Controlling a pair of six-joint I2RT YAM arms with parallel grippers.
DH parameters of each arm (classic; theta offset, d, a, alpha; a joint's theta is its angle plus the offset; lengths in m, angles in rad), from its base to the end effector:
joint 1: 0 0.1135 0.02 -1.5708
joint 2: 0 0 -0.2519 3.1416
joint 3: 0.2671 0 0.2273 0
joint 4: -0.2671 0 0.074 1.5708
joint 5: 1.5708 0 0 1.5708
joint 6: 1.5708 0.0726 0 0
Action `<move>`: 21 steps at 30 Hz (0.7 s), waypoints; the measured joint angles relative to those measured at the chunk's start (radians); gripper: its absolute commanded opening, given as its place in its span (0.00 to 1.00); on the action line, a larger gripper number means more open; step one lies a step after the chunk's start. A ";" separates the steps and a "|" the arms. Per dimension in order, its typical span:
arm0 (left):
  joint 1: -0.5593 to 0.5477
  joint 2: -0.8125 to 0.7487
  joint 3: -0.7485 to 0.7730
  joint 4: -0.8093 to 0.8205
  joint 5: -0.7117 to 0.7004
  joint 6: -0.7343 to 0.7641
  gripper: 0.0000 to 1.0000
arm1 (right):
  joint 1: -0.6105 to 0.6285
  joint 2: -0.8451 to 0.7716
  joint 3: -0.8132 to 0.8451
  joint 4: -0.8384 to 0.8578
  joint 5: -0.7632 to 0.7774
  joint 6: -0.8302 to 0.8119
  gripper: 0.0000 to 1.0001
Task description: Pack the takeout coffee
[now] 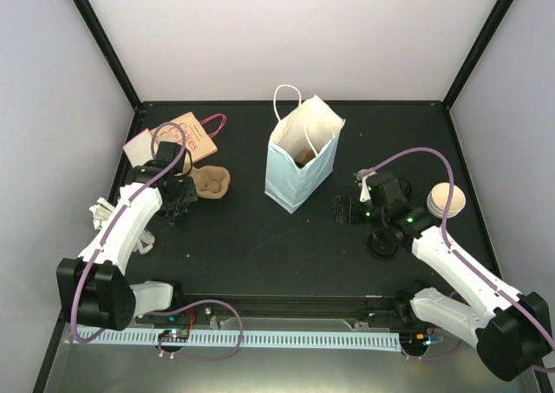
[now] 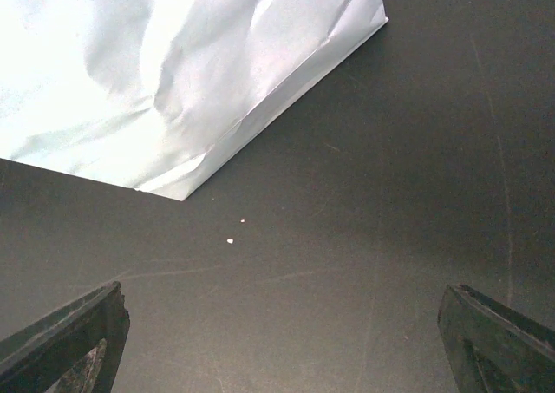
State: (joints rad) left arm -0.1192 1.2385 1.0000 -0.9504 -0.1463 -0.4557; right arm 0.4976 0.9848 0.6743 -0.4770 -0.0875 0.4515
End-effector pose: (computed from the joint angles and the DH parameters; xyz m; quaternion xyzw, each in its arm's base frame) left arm 0.2191 -0.0156 0.2228 -0.1776 0.9631 0.0151 0.2019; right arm 0.1824 0.1063 0.2098 -0.0380 0.9228 0.2102 0.3207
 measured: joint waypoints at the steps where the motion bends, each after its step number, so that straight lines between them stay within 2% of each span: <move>1: -0.002 0.000 0.000 -0.002 0.001 0.000 0.02 | 0.000 0.000 0.000 0.000 -0.001 0.000 1.00; 21: -0.012 0.034 -0.028 0.027 0.061 0.026 0.03 | 0.000 0.009 -0.002 0.006 -0.003 0.000 1.00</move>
State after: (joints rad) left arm -0.1314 1.2724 0.9718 -0.9230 -0.0856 -0.4301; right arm 0.4976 0.9939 0.6727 -0.4713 -0.0906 0.4511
